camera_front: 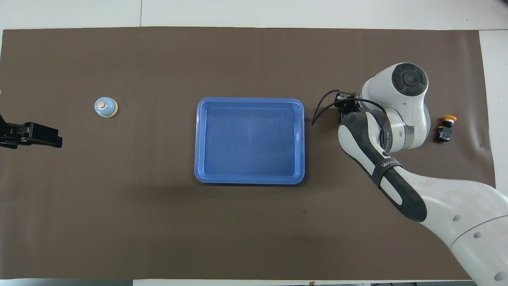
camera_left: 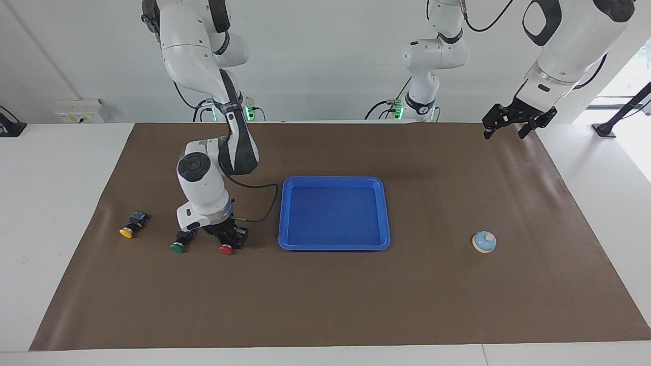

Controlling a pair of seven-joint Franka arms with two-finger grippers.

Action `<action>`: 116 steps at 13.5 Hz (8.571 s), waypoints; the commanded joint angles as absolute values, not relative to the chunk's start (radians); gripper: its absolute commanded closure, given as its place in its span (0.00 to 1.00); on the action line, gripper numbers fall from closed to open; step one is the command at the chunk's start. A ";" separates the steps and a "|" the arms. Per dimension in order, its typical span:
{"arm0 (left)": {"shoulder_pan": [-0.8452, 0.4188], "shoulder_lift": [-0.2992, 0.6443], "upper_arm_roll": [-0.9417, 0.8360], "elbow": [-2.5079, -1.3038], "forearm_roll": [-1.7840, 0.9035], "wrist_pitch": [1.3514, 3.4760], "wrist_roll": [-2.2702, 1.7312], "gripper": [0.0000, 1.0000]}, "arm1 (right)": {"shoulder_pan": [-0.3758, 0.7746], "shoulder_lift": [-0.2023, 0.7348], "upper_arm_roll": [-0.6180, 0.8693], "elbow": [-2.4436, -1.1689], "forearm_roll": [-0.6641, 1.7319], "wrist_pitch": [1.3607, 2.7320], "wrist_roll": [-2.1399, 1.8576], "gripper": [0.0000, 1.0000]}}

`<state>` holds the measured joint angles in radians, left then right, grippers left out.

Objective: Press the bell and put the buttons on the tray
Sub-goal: 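Reach the right gripper to the red-capped button and grasp it, then carry the red button into the tray and release it, then grasp the green-capped button with the right gripper, then place the green button in the tray beside the red one, then reach the right gripper to the yellow-capped button and grasp it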

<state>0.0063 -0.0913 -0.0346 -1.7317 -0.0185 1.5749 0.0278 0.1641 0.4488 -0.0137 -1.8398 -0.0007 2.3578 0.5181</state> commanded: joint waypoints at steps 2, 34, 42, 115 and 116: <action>0.008 -0.103 -0.032 -1.730 -0.029 1.565 0.018 0.00 | 0.166 0.446 -0.009 -1.839 -0.015 2.344 0.551 1.00; 0.008 -0.104 -0.032 -1.730 -0.029 1.565 0.018 0.00 | 0.424 0.408 -0.021 -1.645 0.061 2.084 0.793 0.00; 0.008 -0.103 -0.032 -1.730 -0.029 1.565 0.018 0.00 | 0.109 0.336 -0.025 -1.652 -0.020 1.962 0.447 0.00; 0.008 -0.103 -0.032 -1.730 -0.029 1.565 0.018 0.00 | -0.161 0.324 -0.118 -1.889 0.029 2.218 -0.056 0.00; 0.008 -0.103 -0.032 -1.730 -0.029 1.565 0.018 0.00 | -0.173 0.324 -0.118 -1.926 0.029 2.271 -0.075 0.00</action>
<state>0.0063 -0.0914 -0.0346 -1.7316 -0.0185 1.5749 0.0278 -0.1435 0.3649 -0.1316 -1.8224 0.0241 2.1818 -0.0308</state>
